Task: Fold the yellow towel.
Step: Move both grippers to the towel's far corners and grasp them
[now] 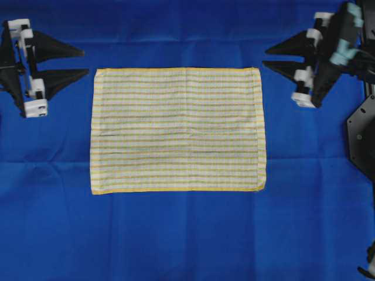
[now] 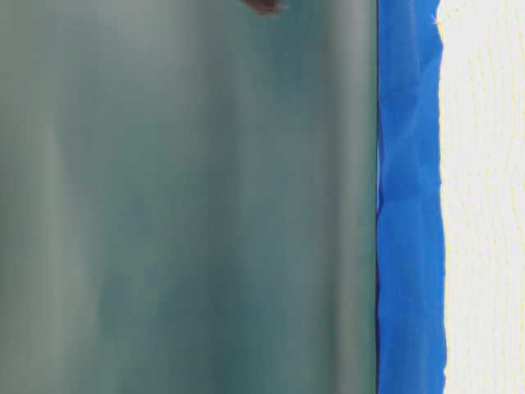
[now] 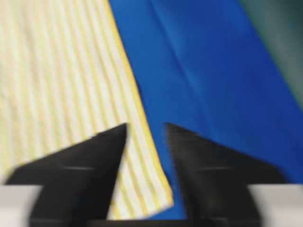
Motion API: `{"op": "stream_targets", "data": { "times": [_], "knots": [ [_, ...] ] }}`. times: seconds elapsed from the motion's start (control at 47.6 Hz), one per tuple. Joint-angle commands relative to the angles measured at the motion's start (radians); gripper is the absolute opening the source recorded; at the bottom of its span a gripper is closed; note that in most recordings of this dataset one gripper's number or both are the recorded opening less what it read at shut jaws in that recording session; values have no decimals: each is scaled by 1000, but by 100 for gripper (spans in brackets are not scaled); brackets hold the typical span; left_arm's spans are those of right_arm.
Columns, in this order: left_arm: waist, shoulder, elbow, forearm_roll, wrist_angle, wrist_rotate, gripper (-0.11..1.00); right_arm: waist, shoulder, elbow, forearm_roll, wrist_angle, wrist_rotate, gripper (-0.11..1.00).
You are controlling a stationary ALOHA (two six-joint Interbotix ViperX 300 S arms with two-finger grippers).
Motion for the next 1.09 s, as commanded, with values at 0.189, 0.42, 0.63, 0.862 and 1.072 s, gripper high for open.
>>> {"op": "stream_targets", "data": {
  "times": [0.189, 0.42, 0.63, 0.862, 1.072],
  "knots": [
    [98, 218, -15, -2, -109, 2, 83, -100, 206, -26, 2, -106, 2, 72],
    [140, 417, -44, -2, -167, 2, 81, -133, 354, -31, 2, -164, 2, 69],
    [163, 526, -61, -2, -175, 2, 79, -135, 460, -32, 8, -213, 2, 68],
    [187, 598, -63, -2, -178, 0, 78, -135, 522, -31, 28, -232, 2, 68],
    [187, 657, -67, -2, -161, 0, 55, -132, 531, -32, 34, -232, 2, 55]
  ]
}}
